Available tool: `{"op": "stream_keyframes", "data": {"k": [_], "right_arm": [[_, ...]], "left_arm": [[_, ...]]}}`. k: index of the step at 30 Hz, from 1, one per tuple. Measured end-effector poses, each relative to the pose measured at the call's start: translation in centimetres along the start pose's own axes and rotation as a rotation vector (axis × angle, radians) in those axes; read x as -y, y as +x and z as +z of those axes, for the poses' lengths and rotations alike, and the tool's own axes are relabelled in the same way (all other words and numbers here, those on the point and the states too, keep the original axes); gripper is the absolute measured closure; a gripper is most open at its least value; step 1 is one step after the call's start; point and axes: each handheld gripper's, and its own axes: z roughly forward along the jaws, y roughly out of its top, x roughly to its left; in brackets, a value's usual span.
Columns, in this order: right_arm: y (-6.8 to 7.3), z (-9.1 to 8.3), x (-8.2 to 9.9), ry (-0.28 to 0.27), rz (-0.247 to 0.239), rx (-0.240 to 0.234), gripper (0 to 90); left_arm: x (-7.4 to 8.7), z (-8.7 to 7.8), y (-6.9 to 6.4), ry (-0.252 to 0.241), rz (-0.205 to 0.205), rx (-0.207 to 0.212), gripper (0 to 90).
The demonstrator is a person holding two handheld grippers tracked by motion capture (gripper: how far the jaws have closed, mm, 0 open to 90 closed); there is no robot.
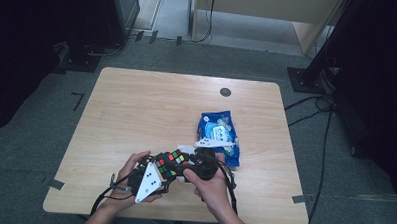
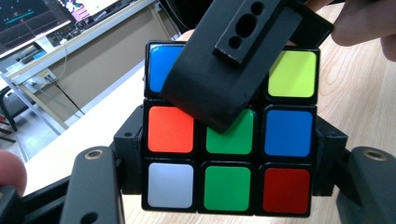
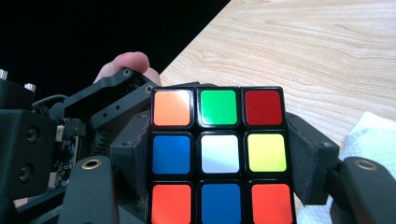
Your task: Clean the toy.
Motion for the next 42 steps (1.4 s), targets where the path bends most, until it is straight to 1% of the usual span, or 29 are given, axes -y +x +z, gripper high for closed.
{"op": "stream_keyframes", "data": {"k": [3,5,7,8,9,11,12,14,16,17,18,19,21,22,25,27,29,31,32,33,35,36,37,39,40,41,42], "right_arm": [[-0.2,-0.1,-0.1,-0.006,-0.014,-0.017,33.4],[-0.3,-0.4,-0.2,-0.02,-0.04,-0.027,31.4],[-0.5,-0.7,-0.4,-0.036,-0.053,-0.039,30.5],[-0.6,-1.0,-0.5,-0.05,-0.055,-0.048,30.1],[-0.8,-1.1,-0.5,-0.069,-0.059,-0.047,31.0],[-1.1,-1.3,-0.5,-0.101,-0.075,-0.023,31.0],[-1.4,-1.2,-0.3,-0.114,-0.08,-0.007,31.1],[-2.1,-0.7,0.1,-0.12,-0.093,0.052,32.2],[-2.8,-0.1,0.9,-0.118,-0.127,0.159,33.7],[-3.2,0.4,1.3,-0.103,-0.152,0.214,34.3],[-3.5,0.9,1.7,-0.087,-0.174,0.263,35.6],[-3.8,1.3,2.1,-0.073,-0.189,0.298,37.4],[-4.3,2.2,2.9,-0.045,-0.209,0.338,40.1],[-4.5,2.7,3.3,-0.02,-0.232,0.379,40.5],[-4.6,3.8,4.0,0.013,-0.279,0.451,41.3],[-4.9,4.4,4.3,0.049,-0.289,0.466,42.6],[-5.4,5.0,4.6,0.087,-0.297,0.492,45.5],[-5.5,4.9,4.7,0.073,-0.302,0.498,52.5],[-5.6,4.9,4.7,0.074,-0.301,0.5,58.0],[-5.7,4.7,4.6,0.074,-0.299,0.499,65.8],[-5.9,4.4,4.5,0.08,-0.282,0.485,79.1],[-5.9,4.2,4.4,0.083,-0.278,0.479,82.9],[-5.8,4.0,4.4,0.075,-0.282,0.478,84.5],[-5.4,3.3,4.0,0.04,-0.286,0.458,85.9],[-5.0,2.7,3.7,0.006,-0.285,0.443,86.2],[-4.6,2.3,3.4,-0.018,-0.286,0.432,86.3],[-3.9,1.5,2.9,-0.058,-0.292,0.413,86.4]], "left_arm": [[0.1,-0.1,0.4,0.002,-0.023,-0.009,34.0],[0.3,-0.2,1.0,0.003,-0.047,-0.022,34.1],[0.7,-0.5,1.9,0.01,-0.077,-0.039,34.1],[1.0,-0.6,2.5,0.013,-0.098,-0.045,34.1],[1.3,-0.7,3.1,0.013,-0.131,-0.049,34.1],[2.0,-0.9,4.3,0.019,-0.197,-0.059,34.1],[2.4,-1.0,4.8,0.023,-0.223,-0.069,34.1],[2.7,-1.3,5.4,0.025,-0.247,-0.084,34.1],[2.7,-1.6,5.6,0.015,-0.254,-0.092,34.1],[2.6,-1.6,5.6,0.011,-0.253,-0.091,34.1],[2.6,-1.6,5.6,0.006,-0.255,-0.088,34.1],[2.5,-1.6,5.5,0.004,-0.254,-0.086,34.1],[2.4,-1.4,5.2,0.007,-0.244,-0.077,34.1],[2.3,-1.3,5.1,0.008,-0.241,-0.074,34.1],[2.2,-1.2,4.9,0.008,-0.24,-0.059,34.1],[2.1,-1.2,4.7,0.005,-0.242,-0.055,34.1],[2.1,-1.2,4.7,0.006,-0.239,-0.049,34.1],[2.0,-1.2,4.6,0.005,-0.238,-0.048,34.1],[2.0,-1.2,4.6,0.004,-0.239,-0.046,34.1],[2.0,-1.2,4.6,0.003,-0.24,-0.045,34.1],[2.0,-1.1,4.6,0.0,-0.244,-0.04,34.1],[2.0,-1.1,4.5,-0.002,-0.243,-0.037,34.1],[2.0,-1.1,4.5,-0.002,-0.24,-0.035,34.1],[2.0,-1.1,4.5,-0.002,-0.238,-0.03,34.1],[2.0,-1.1,4.4,-0.003,-0.238,-0.029,34.1],[2.0,-1.1,4.4,-0.003,-0.241,-0.025,34.1],[2.0,-1.0,4.3,-0.003,-0.242,-0.022,34.1]]}}
